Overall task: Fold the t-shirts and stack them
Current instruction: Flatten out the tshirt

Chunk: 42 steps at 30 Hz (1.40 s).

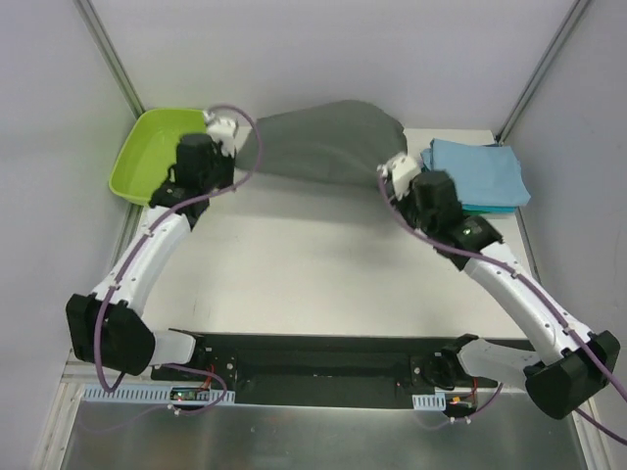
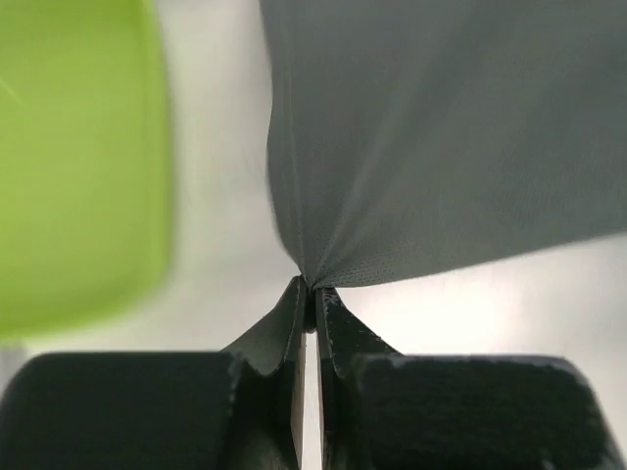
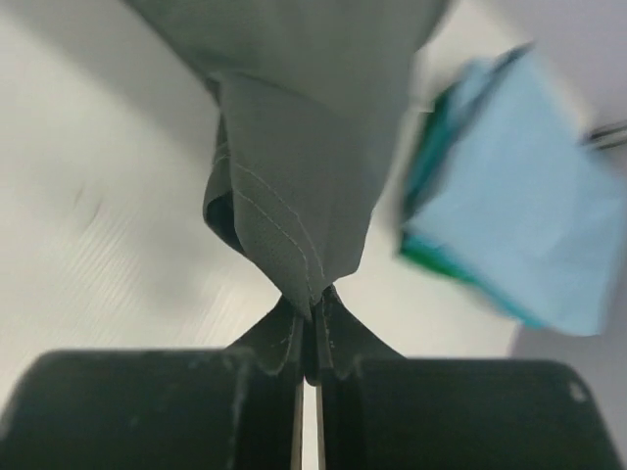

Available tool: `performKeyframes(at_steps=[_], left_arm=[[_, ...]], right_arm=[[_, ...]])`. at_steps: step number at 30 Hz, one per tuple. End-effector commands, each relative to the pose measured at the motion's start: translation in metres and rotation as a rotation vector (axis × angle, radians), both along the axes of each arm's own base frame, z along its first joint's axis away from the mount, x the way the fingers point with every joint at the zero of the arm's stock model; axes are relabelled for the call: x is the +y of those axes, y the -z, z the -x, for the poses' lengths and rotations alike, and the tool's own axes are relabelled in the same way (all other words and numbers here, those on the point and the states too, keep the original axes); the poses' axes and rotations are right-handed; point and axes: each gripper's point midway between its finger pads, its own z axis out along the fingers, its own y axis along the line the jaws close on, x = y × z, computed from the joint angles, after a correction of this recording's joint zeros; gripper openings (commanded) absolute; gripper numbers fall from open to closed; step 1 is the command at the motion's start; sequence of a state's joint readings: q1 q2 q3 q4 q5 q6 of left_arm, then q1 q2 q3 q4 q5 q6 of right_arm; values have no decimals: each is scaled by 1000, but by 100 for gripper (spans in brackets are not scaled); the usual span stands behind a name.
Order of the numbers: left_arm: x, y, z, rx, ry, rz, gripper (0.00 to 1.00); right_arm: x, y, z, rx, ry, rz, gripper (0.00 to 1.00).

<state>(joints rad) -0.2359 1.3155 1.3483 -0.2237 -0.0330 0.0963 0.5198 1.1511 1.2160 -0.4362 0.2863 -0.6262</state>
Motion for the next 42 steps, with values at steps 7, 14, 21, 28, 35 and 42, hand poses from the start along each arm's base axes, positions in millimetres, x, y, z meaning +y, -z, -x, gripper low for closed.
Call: performKeyframes(at_steps=[7,14,21,28,35,42], left_arm=[[20,222,96,473,-187,93,20],[21,190,117,397,-247,230,99],[3,139,124,315,-180,386,99],[-24,168,109,503,-141,437,99],[-38,227,73,716,-186,399,99],[-29,271,33,790,-278,325,99]], right_arm=[[36,164,86,421,30,-210,16],[41,170,126,575,20,-283,96],[41,128,127,461,100,-508,96],[58,148,114,562,158,-553,96],[64,198,81,829,251,-587,96],[48,232,38,894,355,-546,96]])
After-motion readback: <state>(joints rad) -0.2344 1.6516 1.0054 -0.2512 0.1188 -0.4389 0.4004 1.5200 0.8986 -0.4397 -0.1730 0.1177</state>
